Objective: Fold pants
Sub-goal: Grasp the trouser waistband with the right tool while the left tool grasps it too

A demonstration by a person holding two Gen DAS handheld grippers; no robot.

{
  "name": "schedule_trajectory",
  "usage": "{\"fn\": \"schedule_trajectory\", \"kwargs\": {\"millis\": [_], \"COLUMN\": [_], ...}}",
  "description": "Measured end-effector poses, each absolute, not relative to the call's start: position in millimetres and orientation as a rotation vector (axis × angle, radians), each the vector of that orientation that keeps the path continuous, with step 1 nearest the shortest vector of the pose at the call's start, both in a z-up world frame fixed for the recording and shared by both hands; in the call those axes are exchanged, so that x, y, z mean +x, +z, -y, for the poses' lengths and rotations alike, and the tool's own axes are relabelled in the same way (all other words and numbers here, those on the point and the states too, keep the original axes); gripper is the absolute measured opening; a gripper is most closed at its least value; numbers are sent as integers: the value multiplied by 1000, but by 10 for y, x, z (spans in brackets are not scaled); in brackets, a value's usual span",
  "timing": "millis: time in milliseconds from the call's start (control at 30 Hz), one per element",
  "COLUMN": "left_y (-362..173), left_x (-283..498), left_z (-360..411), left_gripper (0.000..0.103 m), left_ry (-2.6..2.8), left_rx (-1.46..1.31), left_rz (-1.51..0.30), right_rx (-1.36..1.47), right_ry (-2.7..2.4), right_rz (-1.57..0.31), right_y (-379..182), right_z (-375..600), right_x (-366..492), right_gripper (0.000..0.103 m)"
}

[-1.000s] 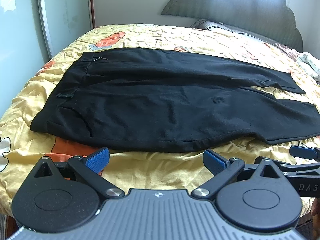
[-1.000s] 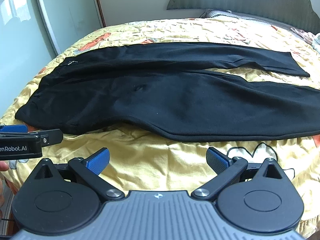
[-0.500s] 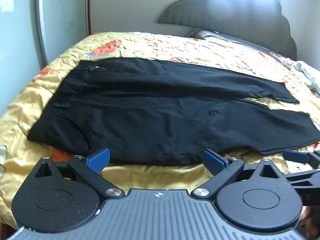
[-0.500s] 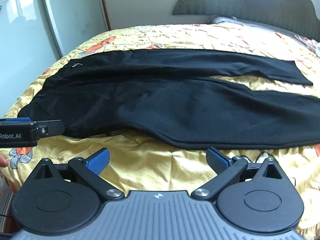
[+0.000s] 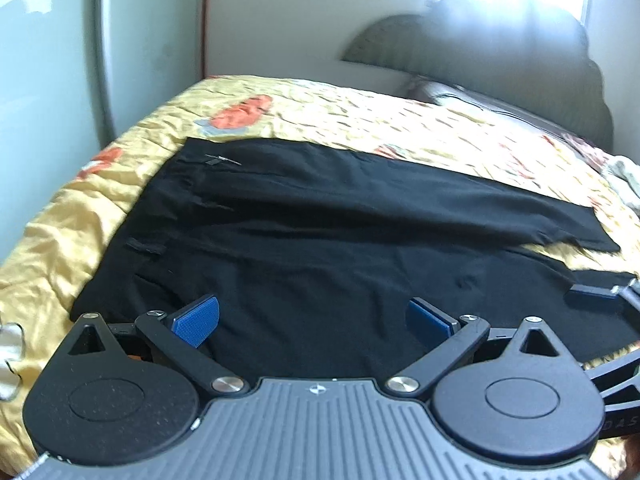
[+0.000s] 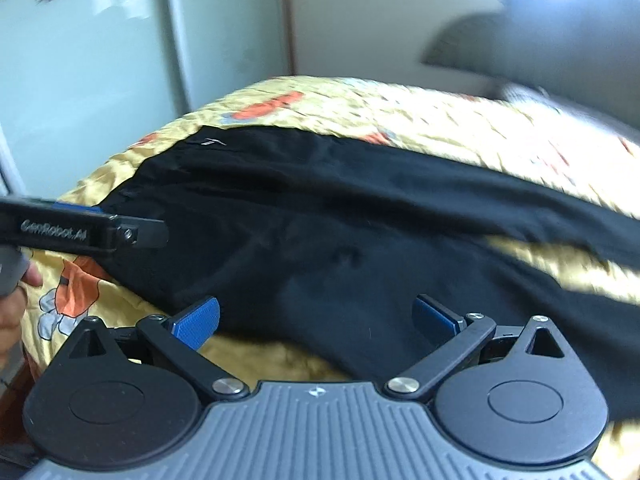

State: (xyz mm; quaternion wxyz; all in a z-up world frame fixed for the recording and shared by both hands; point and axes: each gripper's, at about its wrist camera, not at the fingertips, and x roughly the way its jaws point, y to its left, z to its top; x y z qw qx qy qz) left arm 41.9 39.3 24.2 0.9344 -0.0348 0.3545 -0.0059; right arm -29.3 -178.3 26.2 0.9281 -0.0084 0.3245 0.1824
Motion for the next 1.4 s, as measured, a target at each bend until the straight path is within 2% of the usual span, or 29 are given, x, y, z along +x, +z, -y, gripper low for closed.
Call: {"fn": "schedule_trajectory", "kwargs": {"millis": [233, 433, 667, 867, 1100, 1200, 1300, 1367, 1400], "left_y": [260, 272, 248, 313, 303, 294, 282, 267, 258], "left_x": [730, 898, 1158, 1527, 2091, 2341, 2614, 2780, 2857], "left_z": [-638, -740, -789, -944, -1199, -1306, -1441, -1524, -1563], "left_gripper": [100, 99, 98, 99, 99, 98, 98, 98, 98], "left_ry": [13, 35, 1, 42, 71, 92, 76, 67, 63], "left_rx": [-104, -133, -139, -121, -222, -303, -431, -528, -574], "left_rz": [-763, -718, -758, -790, -858, -887, -934, -959, -962], "right_rx": [-272, -334, -234, -249, -298, -296, -295, -289, -282], "right_ry": [455, 719, 815, 868, 903, 935, 970, 993, 1008], "right_rz": [-568, -354, -515, -560, -640, -655, -703, -713, -715], "right_y": [425, 534, 476, 269, 98, 41, -33, -53, -45], "right_z": [1458, 1374, 1287, 1250, 1062, 922, 814, 804, 816], "right_x": [199, 790, 1968, 2684, 3296, 3464, 3592, 3612, 3608], "right_gripper": [103, 103, 103, 102, 79, 77, 70, 61, 49]}}
